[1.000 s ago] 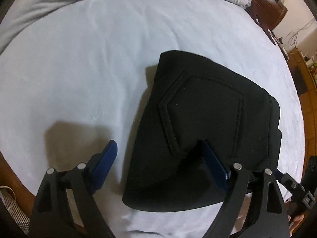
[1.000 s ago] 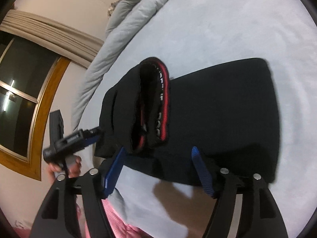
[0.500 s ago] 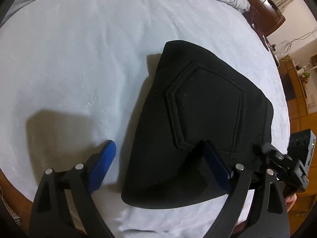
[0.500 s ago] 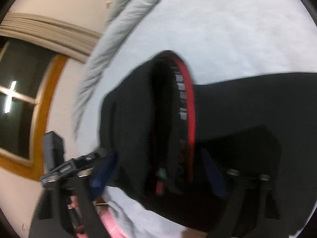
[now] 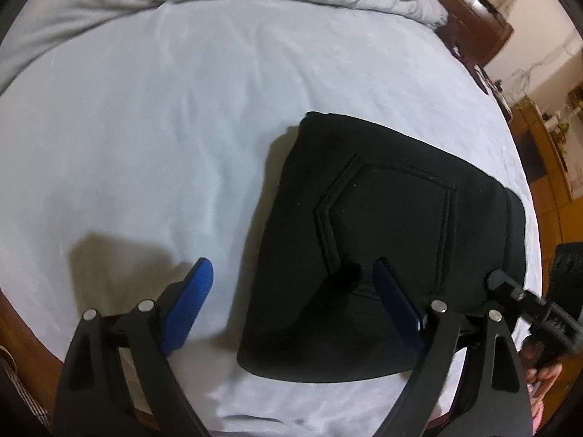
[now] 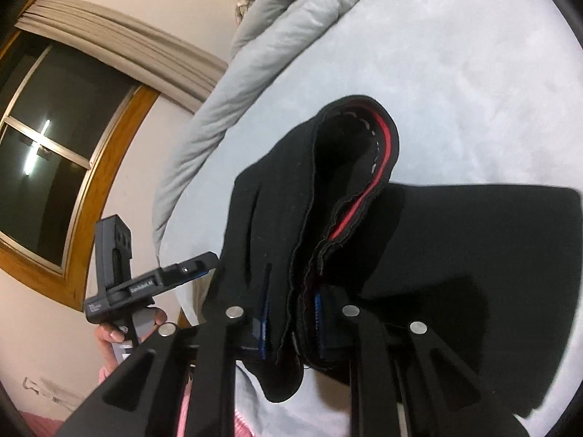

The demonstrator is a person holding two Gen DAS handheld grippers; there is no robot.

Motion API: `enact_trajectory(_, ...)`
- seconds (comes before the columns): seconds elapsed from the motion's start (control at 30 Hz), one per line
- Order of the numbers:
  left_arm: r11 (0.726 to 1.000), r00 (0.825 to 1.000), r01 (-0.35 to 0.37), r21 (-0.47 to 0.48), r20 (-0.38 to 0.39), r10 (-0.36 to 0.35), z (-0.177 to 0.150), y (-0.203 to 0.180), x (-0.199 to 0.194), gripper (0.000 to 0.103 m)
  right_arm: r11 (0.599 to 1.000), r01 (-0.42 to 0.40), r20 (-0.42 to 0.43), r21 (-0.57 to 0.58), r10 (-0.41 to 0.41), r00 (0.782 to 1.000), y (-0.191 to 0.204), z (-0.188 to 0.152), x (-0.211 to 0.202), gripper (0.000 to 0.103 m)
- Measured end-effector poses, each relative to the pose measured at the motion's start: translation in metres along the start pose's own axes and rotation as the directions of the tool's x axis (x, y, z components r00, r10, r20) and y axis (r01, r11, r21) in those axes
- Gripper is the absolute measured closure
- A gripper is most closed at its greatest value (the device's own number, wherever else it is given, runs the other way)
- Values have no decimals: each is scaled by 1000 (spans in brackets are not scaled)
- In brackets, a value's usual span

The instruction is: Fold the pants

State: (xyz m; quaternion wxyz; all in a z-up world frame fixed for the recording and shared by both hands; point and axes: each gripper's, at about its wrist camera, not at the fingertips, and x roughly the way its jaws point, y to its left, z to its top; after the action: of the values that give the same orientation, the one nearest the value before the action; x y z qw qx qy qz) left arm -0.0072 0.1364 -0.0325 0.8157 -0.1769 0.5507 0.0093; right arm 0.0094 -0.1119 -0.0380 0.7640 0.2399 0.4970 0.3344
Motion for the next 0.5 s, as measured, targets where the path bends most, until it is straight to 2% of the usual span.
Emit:
enact_trajectory(0.2,997,1000,-8,72,7,8,-7,-26,-2,14,998,58,57,-19,-57,997,-5,-3,-49,84)
enact_trajectory(0.33,993,1000,-16,120,2,16,-14,-50,4,14,996,89,76,12,-90,993,-21,-4,-72,84)
enact_trajectory(0.43,986,999,-33,166,4,33,-17,-67,10,14,994,93,74,52,-97,993,-39,-8,-80,84)
enact_trajectory(0.5,981,998,-59,185,8,58,-21,-70,13,14,992,94,44,89,-98,994,-53,-11,-69,84)
